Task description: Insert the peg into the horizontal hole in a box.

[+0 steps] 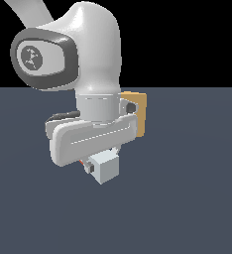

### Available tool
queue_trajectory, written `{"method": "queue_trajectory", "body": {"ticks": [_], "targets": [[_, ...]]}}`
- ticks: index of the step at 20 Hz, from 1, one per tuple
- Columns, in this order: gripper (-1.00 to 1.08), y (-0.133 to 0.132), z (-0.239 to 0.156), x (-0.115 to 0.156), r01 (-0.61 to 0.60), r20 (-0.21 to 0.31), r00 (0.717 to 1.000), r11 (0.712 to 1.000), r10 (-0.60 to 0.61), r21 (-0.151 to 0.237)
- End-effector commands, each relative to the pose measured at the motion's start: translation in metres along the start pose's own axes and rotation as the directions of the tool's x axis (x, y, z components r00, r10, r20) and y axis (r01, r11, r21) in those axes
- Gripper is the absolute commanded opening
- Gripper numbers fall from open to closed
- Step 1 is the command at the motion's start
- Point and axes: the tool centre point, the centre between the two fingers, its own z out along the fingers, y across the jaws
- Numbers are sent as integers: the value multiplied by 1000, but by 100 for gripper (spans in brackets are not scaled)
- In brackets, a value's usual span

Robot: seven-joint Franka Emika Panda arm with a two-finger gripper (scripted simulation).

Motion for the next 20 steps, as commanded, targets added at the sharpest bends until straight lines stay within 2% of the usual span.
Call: {"method": "queue_trajectory", "body": {"ticks": [1, 12, 20], "targets": [[-100, 1, 0, 0, -2, 0, 1000, 1000, 2, 0], [-100, 27, -17, 3, -103, -1, 995, 995, 103, -1], [-100, 67, -42, 2, -257, -1, 967, 967, 257, -1]]}}
